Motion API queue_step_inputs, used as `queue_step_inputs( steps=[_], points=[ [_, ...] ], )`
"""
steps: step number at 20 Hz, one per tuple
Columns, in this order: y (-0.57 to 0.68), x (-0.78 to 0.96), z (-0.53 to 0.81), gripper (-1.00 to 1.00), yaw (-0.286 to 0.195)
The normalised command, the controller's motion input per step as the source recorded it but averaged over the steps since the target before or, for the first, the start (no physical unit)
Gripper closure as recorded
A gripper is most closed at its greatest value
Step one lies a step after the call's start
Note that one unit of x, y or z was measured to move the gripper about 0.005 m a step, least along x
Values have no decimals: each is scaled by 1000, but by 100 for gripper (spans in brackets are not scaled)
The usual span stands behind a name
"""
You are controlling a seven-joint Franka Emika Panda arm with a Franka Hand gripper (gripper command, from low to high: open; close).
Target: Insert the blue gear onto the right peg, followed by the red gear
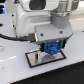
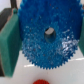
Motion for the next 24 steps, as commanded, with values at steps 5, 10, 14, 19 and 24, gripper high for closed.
queue_step_inputs(
  steps=[5,10,14,19,24],
  points=[
    [21,161,23,100,0],
    [5,233,-72,100,0],
    [6,186,-31,100,0],
    [-19,128,241,100,0],
    [127,399,387,100,0]
  ],
)
